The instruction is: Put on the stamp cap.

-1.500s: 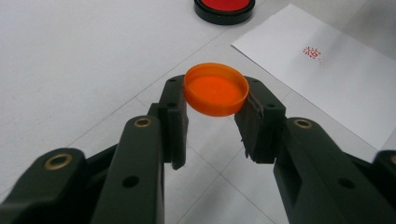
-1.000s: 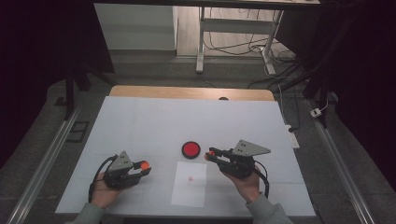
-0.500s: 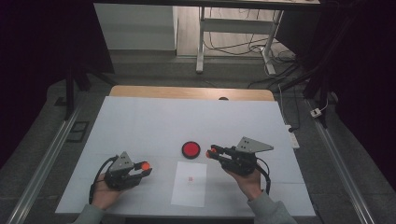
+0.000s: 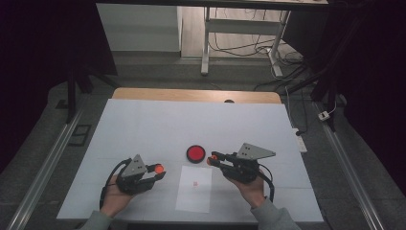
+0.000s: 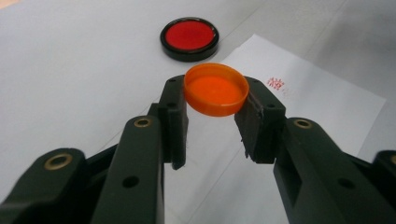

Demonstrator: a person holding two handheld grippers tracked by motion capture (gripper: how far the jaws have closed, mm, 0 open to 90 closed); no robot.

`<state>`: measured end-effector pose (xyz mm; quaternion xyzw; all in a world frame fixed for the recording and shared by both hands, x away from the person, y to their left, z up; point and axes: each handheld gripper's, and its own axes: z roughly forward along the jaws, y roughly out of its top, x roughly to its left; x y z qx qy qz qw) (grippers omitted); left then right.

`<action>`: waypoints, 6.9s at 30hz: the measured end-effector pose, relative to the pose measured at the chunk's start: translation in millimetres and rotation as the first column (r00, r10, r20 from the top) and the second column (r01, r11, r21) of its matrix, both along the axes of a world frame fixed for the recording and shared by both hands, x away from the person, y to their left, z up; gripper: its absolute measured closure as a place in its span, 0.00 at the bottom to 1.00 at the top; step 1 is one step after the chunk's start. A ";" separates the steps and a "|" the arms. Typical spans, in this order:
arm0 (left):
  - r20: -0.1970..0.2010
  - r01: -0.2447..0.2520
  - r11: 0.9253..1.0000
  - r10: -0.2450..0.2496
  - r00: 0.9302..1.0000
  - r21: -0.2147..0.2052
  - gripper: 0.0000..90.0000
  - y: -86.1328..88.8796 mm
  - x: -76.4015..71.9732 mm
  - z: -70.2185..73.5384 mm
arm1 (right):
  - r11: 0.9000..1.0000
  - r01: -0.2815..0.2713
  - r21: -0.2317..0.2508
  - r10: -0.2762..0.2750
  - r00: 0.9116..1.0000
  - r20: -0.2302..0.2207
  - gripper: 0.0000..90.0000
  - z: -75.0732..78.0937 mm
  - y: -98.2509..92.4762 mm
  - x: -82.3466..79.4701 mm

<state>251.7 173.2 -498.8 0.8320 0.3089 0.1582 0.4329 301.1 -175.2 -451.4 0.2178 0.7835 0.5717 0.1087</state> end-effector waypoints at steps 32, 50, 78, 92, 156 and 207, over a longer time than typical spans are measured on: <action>0.003 0.157 0.987 -0.157 0.988 0.042 0.70 -68.9 21.5 8.7 | 1.000 -0.016 -0.006 0.016 1.000 0.001 0.80 -1.2 6.4 -0.3; -0.011 0.195 0.979 -0.195 0.981 0.052 0.70 -90.6 31.1 4.7 | 1.000 -0.022 -0.010 0.022 1.000 -0.001 0.80 -3.0 8.8 -0.5; -0.019 0.227 0.973 -0.227 0.974 0.048 0.70 -113.3 43.6 4.5 | 0.999 -0.031 -0.021 0.032 0.999 0.009 0.80 -2.2 11.9 -3.1; -0.002 0.226 0.973 -0.226 0.974 0.047 0.71 -116.5 43.1 5.8 | 0.999 -0.038 -0.035 0.038 0.999 -0.009 0.80 -8.6 15.8 -2.1; 0.052 0.197 0.979 -0.199 0.979 0.047 0.72 -117.1 33.7 12.2 | 0.998 -0.052 -0.035 0.052 0.999 -0.004 0.81 -16.5 19.1 -2.5; 0.028 0.182 0.983 -0.182 0.983 0.025 0.48 -114.4 38.7 9.2 | 0.999 -0.030 -0.018 0.030 1.000 -0.004 0.80 -15.7 14.7 0.4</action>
